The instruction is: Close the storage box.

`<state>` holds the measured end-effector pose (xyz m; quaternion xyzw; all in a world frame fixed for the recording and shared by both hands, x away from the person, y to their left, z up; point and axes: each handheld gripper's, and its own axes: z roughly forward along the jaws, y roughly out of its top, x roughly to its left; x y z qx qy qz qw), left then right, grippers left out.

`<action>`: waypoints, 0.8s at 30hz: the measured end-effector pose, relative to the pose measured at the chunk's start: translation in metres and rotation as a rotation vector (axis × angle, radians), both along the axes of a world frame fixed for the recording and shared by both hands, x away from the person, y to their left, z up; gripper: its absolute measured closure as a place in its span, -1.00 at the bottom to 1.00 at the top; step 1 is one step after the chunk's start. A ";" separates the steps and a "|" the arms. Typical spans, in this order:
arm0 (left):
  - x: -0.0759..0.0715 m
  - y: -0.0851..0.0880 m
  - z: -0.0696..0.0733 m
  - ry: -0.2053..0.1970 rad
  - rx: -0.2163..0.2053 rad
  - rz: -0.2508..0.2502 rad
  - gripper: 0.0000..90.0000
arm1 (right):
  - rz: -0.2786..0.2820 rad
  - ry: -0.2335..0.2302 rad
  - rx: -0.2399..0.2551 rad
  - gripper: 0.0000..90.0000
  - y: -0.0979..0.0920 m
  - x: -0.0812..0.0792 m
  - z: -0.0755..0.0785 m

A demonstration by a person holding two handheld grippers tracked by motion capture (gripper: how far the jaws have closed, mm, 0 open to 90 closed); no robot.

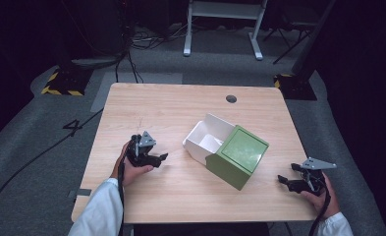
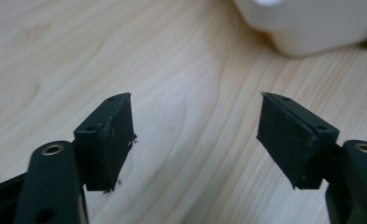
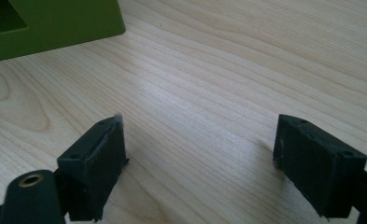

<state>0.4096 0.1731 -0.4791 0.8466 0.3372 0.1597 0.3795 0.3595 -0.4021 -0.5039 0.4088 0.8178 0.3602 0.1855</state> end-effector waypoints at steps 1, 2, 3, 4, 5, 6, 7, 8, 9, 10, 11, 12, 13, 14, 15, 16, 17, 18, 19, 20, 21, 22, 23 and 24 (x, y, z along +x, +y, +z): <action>0.003 -0.001 0.004 -0.004 -0.015 -0.002 -0.38 | 0.000 0.000 0.000 -0.63 0.000 0.000 0.000; 0.006 -0.002 0.007 -0.013 -0.024 -0.004 -0.36 | 0.000 0.000 0.000 -0.63 0.000 0.000 0.000; 0.010 -0.004 0.013 -0.031 -0.033 0.002 -0.33 | 0.000 0.000 0.000 -0.63 0.000 0.000 0.000; 0.010 -0.004 0.013 -0.031 -0.033 0.002 -0.33 | 0.000 0.000 0.000 -0.63 0.000 0.000 0.000; 0.013 -0.006 0.016 -0.032 -0.039 0.003 -0.33 | 0.000 0.000 0.000 -0.63 0.000 0.000 0.000; 0.015 -0.007 0.019 -0.035 -0.047 0.005 -0.32 | 0.000 0.000 0.000 -0.63 0.000 0.000 0.000; 0.018 -0.008 0.021 -0.043 -0.060 0.010 -0.28 | 0.000 0.000 0.000 -0.63 0.000 0.000 0.000; 0.020 -0.010 0.023 -0.053 -0.054 0.011 -0.27 | 0.000 0.000 0.000 -0.63 0.000 0.000 0.000; 0.023 -0.012 0.025 -0.052 -0.059 0.015 -0.27 | 0.000 0.000 0.000 -0.63 0.000 0.000 0.000; 0.026 -0.013 0.026 -0.054 -0.065 0.016 -0.26 | 0.000 0.000 0.000 -0.63 0.000 0.000 0.000; 0.031 -0.017 0.028 -0.053 -0.067 0.016 -0.24 | 0.000 0.000 0.000 -0.63 0.000 0.000 0.000; 0.031 -0.017 0.028 -0.053 -0.067 0.016 -0.24 | 0.000 0.000 0.000 -0.63 0.000 0.000 0.000; 0.033 -0.020 0.028 -0.050 -0.072 0.013 -0.24 | 0.000 0.000 0.000 -0.63 0.000 0.000 0.000; 0.035 -0.021 0.029 -0.052 -0.072 0.007 -0.22 | 0.000 0.000 0.000 -0.63 0.000 0.000 0.000; 0.036 -0.024 0.029 -0.045 -0.081 -0.003 -0.21 | 0.000 0.000 0.000 -0.63 0.000 0.000 0.000; 0.038 -0.026 0.030 -0.047 -0.076 -0.006 -0.21 | 0.000 0.000 0.000 -0.63 0.000 0.000 0.000; 0.039 -0.029 0.031 -0.048 -0.085 -0.013 -0.20 | 0.000 0.000 0.000 -0.63 0.000 0.000 0.000; 0.040 -0.031 0.031 -0.049 -0.085 -0.015 -0.20 | 0.000 0.000 0.000 -0.63 0.000 0.000 0.000; 0.044 -0.036 0.031 -0.044 -0.090 -0.023 -0.19 | 0.000 0.000 0.000 -0.63 0.000 0.000 0.000; 0.044 -0.036 0.031 -0.044 -0.090 -0.023 -0.19 | 0.000 0.000 0.000 -0.63 0.000 0.000 0.000; 0.046 -0.038 0.031 -0.041 -0.098 -0.027 -0.19 | 0.000 0.000 0.000 -0.63 0.000 0.000 0.000; 0.047 -0.040 0.031 -0.032 -0.104 -0.035 -0.19 | 0.000 0.000 0.000 -0.63 0.000 0.000 0.000; 0.049 -0.042 0.031 -0.027 -0.117 -0.040 -0.19 | 0.000 0.000 0.000 -0.63 0.000 0.000 0.000; 0.051 -0.044 0.031 -0.021 -0.131 -0.044 -0.19 | 0.000 0.000 0.000 -0.63 0.000 0.000 0.000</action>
